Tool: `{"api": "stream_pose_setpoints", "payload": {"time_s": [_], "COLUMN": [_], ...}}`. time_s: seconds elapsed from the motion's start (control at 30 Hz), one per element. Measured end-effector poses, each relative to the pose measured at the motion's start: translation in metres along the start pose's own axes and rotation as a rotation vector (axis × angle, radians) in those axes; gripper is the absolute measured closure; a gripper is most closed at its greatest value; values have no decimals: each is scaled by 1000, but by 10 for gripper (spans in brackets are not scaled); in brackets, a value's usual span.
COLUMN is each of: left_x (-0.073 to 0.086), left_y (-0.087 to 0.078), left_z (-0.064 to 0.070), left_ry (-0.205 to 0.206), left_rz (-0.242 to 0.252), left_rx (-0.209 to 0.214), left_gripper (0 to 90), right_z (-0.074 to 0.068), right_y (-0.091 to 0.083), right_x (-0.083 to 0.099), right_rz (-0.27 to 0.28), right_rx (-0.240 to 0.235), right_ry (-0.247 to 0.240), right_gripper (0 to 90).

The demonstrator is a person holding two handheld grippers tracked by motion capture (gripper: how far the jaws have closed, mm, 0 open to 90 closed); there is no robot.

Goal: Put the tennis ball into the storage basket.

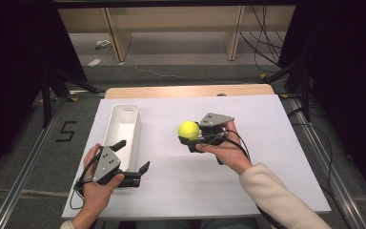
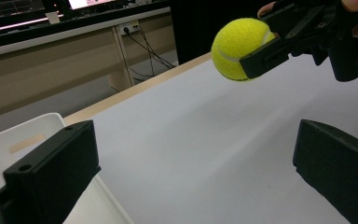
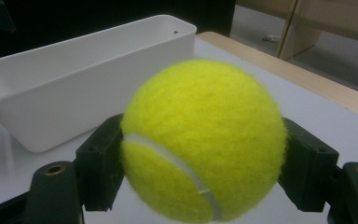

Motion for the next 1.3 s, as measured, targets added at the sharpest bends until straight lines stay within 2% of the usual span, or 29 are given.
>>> {"api": "stream_pose_setpoints", "payload": {"time_s": [1.3], "left_x": [-1], "left_y": [-1], "left_z": [0], "left_ry": [0], "left_rz": [2], "left_rx": [0], "left_gripper": [0], "right_z": [-9], "right_y": [12], "right_x": [-13], "right_rz": [12], "right_rx": [-18], "right_ry": [-10], "right_gripper": [268]}}
Point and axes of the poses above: each handheld gripper's, and its own axes: y roughly forward along the jaws, x roughly out of its underside, z roughly to its right, the point moved 8 cm from there along y, roughly forward along the jaws
